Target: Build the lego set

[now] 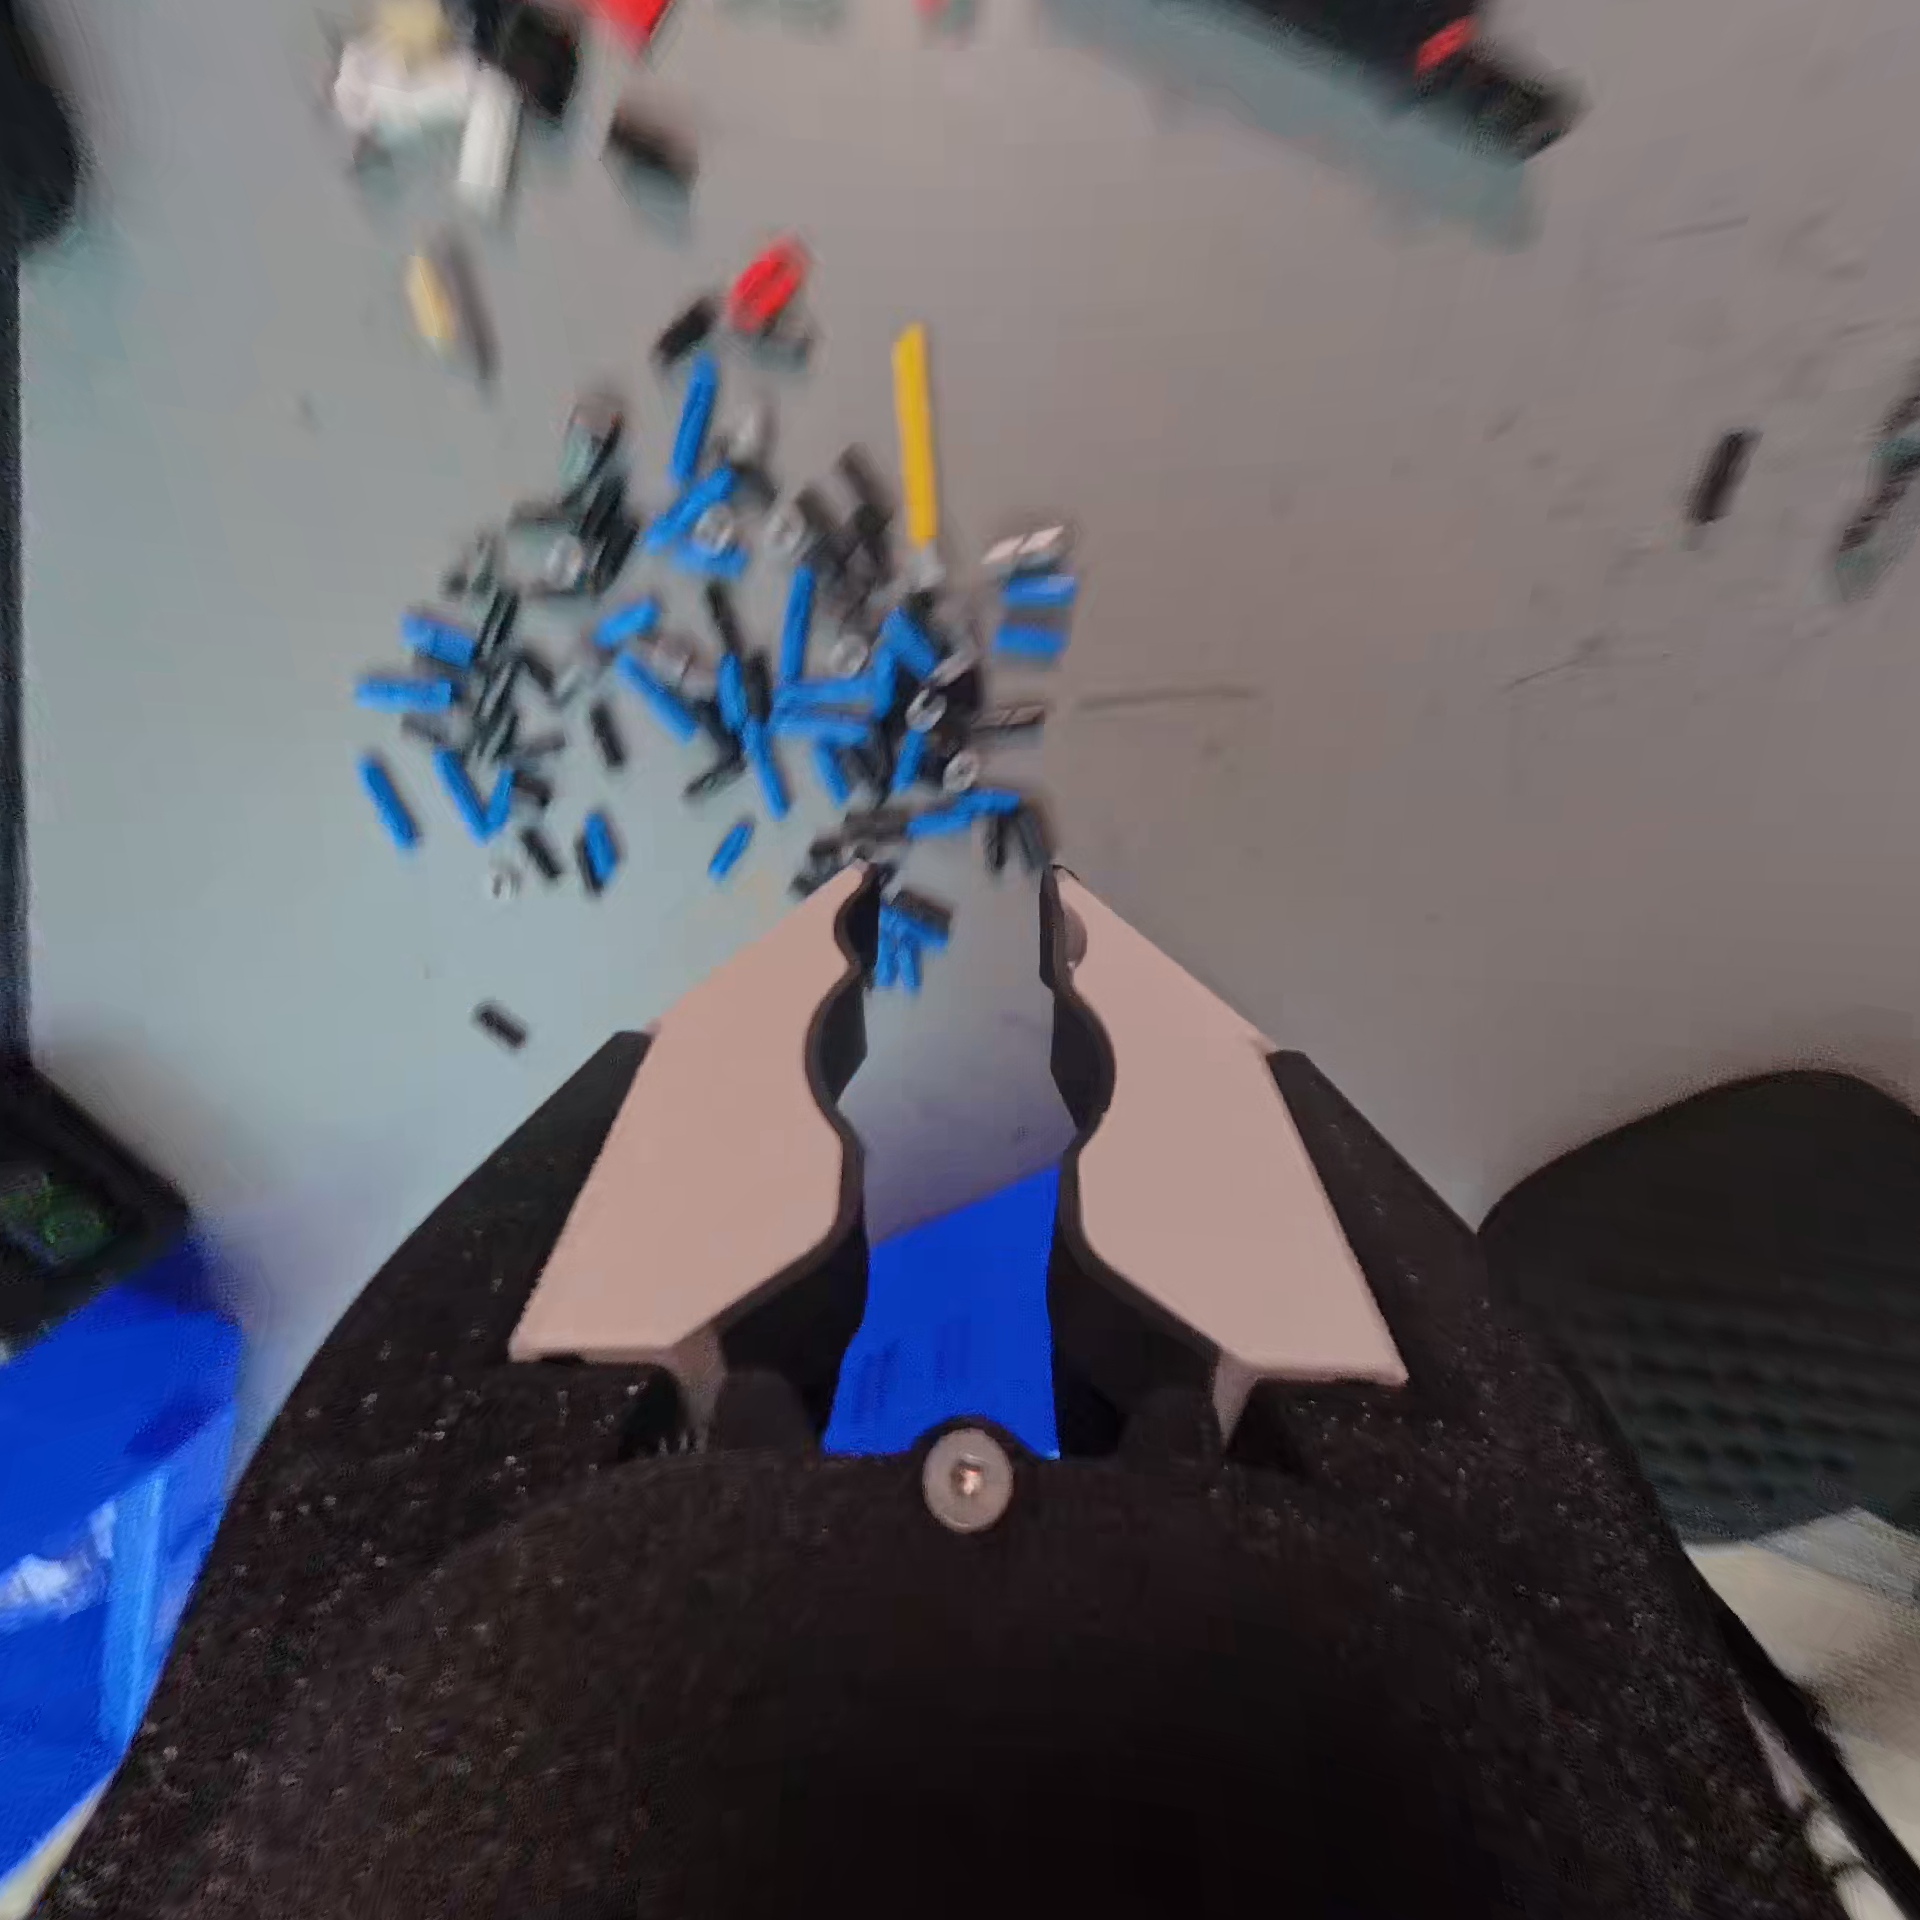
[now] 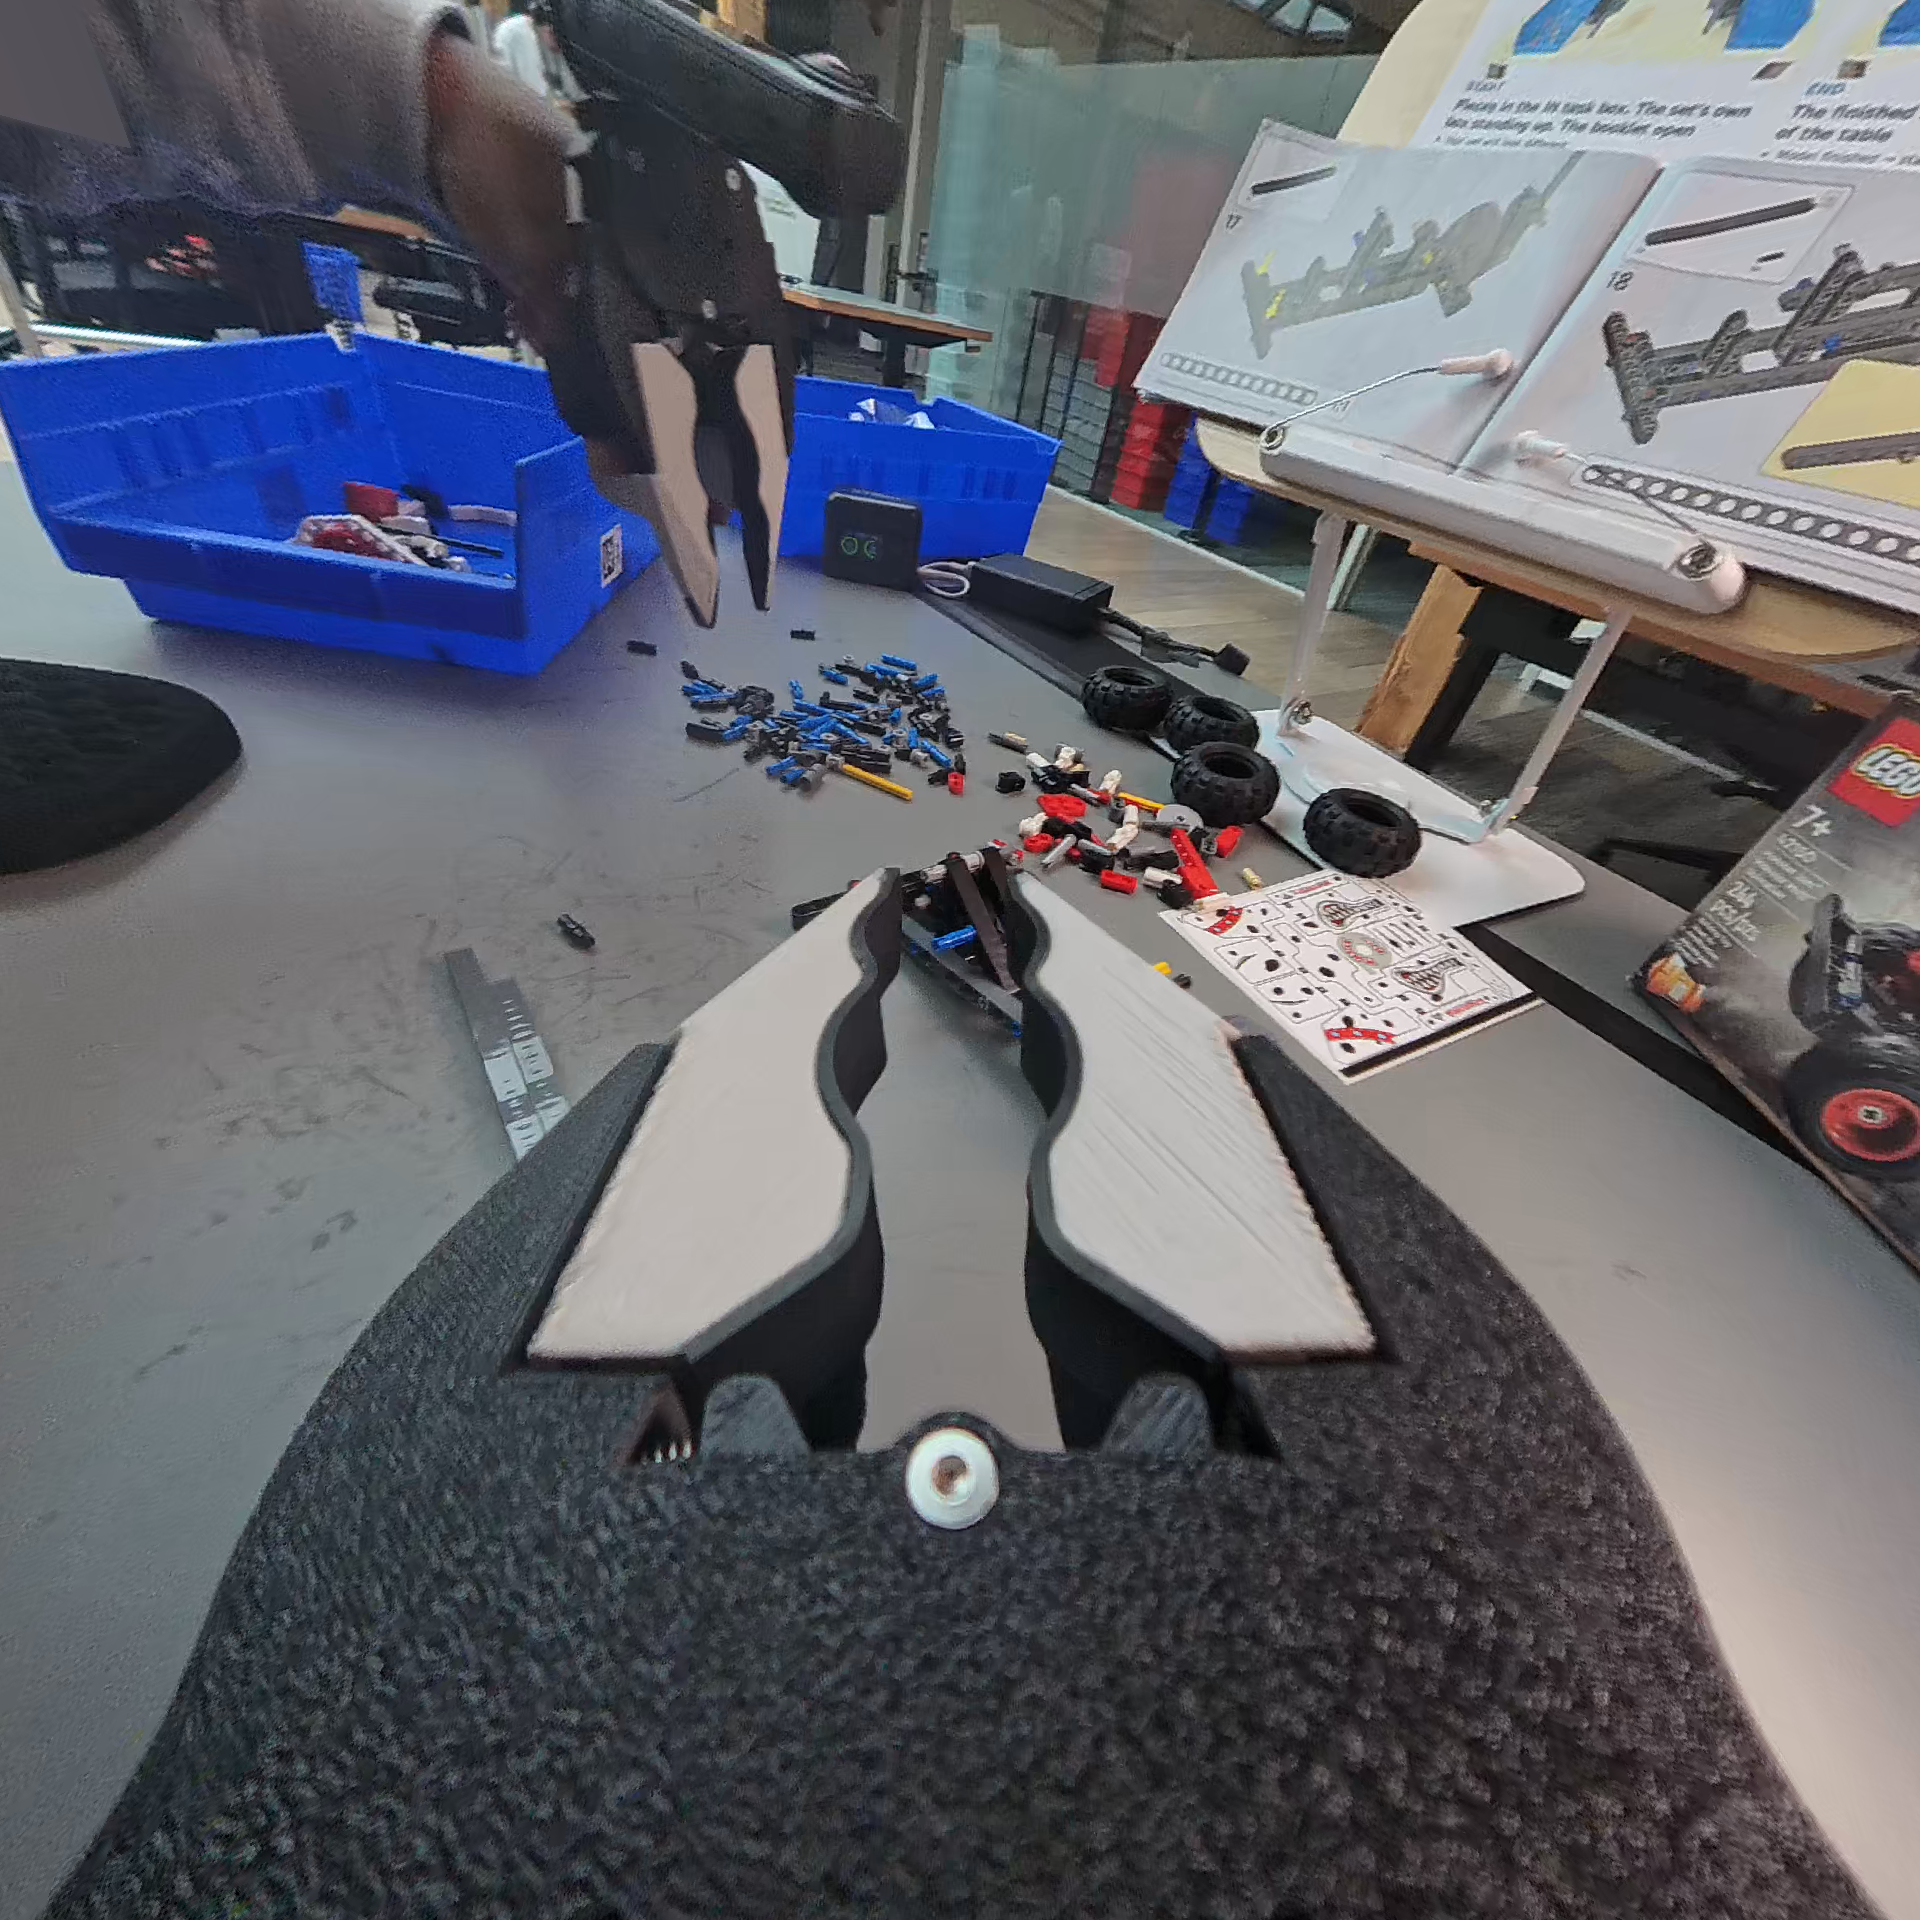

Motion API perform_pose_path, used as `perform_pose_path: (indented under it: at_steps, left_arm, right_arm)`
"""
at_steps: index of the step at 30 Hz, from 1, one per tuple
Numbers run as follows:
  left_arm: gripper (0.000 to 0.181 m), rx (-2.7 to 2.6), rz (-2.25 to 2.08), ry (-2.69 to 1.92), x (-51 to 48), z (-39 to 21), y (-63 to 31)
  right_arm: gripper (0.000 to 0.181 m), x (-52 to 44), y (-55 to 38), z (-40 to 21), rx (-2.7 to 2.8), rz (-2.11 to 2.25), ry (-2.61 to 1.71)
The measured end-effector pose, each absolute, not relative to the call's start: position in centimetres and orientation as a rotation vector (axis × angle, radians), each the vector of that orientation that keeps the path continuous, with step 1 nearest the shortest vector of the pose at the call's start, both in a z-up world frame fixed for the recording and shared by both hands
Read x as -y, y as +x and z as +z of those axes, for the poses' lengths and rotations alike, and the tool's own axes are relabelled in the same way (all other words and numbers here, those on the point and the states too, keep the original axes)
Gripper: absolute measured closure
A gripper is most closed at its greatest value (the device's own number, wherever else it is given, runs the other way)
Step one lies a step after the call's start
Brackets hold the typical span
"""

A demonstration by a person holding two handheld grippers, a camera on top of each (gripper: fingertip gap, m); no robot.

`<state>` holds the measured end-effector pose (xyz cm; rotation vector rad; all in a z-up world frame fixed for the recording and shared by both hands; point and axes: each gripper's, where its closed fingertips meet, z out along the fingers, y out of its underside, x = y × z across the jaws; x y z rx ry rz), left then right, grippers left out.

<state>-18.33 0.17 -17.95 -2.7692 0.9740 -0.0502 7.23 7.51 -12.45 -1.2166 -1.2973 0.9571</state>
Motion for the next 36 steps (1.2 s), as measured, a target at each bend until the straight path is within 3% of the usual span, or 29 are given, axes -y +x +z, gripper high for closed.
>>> perform_pose_path:
  at_steps: [6, 14, 18, 23, 27, 31, 36]
  left_arm:
    - [0.147, -0.731, 0.083, -3.282, 5.0, -21.9, -28.0]
    - [0.175, -0.702, 0.132, -3.414, 6.6, -23.9, -29.5]
    - [0.175, -0.801, 0.126, -3.354, 6.0, -23.5, -29.1]
    - [0.175, -1.047, -0.240, -2.910, 2.6, -18.8, -16.3]
    - [0.175, -1.232, -0.437, -2.738, 3.6, -20.4, -6.9]
    - [0.175, -1.327, -0.473, -2.657, 4.7, -23.1, -2.5]
    - [0.154, -1.260, -0.483, -2.564, 4.3, -22.9, -0.3]
  right_arm:
    - [0.128, -5.2, 6.9, -13.6, 1.421, 1.105, -1.266]
    - [0.127, -5.2, 6.7, -14.8, 1.487, 1.003, -1.269]
    - [0.128, -5.2, 6.7, -14.8, 1.484, 0.989, -1.262]
    - [0.131, -6.1, 6.8, -14.3, 1.433, 0.986, -1.265]
    - [0.131, -6.3, 6.8, -14.4, 1.422, 0.978, -1.269]
    - [0.132, -6.7, 6.9, -14.5, 1.417, 0.948, -1.267]
    - [0.132, -7.4, 7.1, -14.4, 1.385, 0.961, -1.280]
